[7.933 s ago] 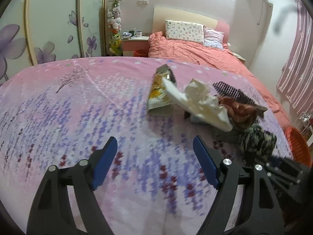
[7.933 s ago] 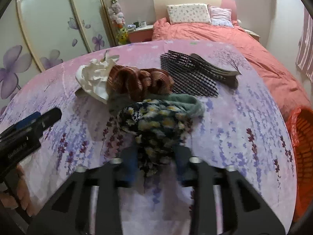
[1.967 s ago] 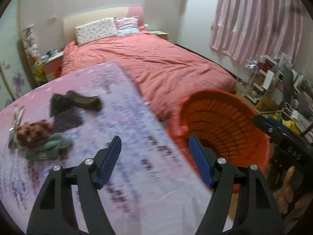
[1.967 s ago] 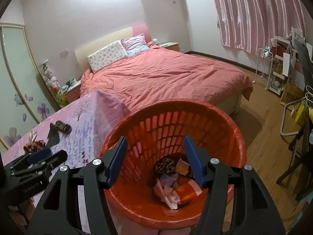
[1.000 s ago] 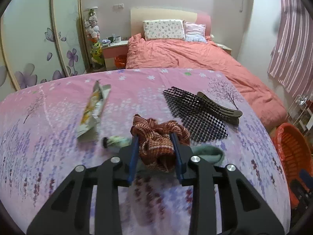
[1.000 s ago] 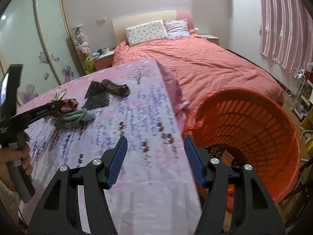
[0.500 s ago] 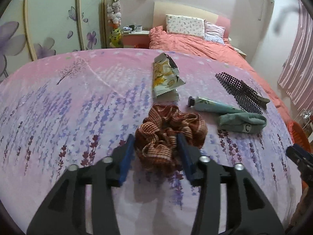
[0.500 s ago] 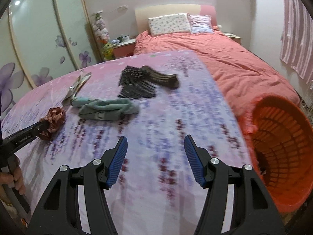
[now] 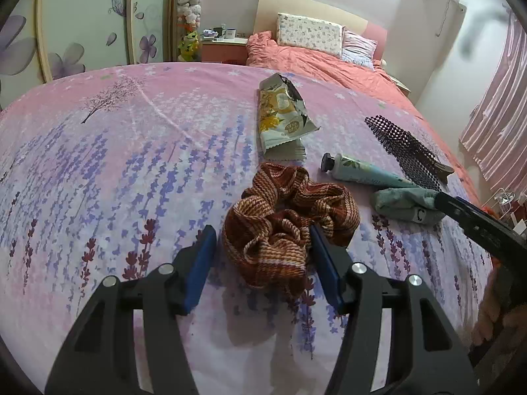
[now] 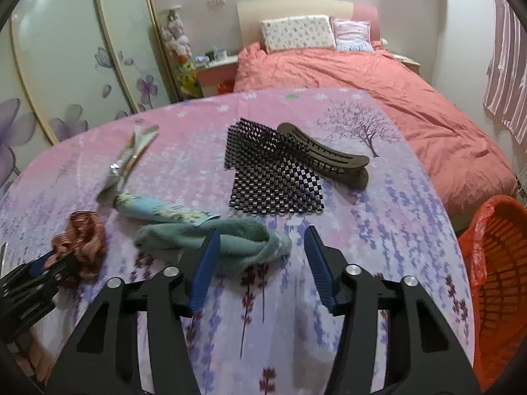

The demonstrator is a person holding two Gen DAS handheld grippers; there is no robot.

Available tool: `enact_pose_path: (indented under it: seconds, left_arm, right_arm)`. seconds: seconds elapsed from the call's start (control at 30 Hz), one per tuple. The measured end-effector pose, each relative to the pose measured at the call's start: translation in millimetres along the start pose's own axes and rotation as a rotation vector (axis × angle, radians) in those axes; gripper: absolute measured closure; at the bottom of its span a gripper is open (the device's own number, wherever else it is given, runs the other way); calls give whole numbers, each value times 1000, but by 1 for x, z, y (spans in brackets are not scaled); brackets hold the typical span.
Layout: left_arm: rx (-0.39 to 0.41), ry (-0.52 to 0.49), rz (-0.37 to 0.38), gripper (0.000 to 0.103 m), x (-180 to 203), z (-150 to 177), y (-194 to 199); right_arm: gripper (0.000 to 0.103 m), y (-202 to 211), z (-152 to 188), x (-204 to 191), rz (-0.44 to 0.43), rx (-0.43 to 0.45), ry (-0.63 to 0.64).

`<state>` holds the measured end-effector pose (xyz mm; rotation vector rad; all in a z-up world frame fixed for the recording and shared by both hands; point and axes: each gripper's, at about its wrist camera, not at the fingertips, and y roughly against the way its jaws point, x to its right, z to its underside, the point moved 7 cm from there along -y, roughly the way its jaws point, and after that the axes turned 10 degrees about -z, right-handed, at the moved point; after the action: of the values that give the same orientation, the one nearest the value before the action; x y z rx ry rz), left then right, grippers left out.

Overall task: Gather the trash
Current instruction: 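Grasp the brown plaid scrunchie with the left gripper while the right gripper grasps the green towel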

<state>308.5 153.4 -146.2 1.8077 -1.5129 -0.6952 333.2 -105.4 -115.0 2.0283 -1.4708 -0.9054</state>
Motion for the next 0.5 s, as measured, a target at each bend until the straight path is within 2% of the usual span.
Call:
enact_pose_path:
  seconds: [0.03,0.1,0.13,0.17,0.23,0.4,0.5]
  left_arm:
    - [0,-3,-3,45,0,0,0]
    - [-1,-4,-3,45,0,1,0]
    - [-1,-2,0,45,-1,1,1]
    - [-2,-1,1,44,-1,1,1]
    - [-2,0,2,44,-1,0,1]
    - [-2,0,3,44,0,0,1]
    - [-2,0,3,44,0,0,1]
  right_arm:
    - [64,-3,1,2,-2,-14,-3]
    - [71,-8,5,2,-15,-36,-12]
    - [81,-5,7,2,-17,-30,-11]
    - [85,-4,9,1,-29,-36,-12]
    - [88,3,17,-2,-55,-44,-17]
    - [88,24,39,-12,-100,-56,11]
    - [87,36,49,-22,-157,-65,29]
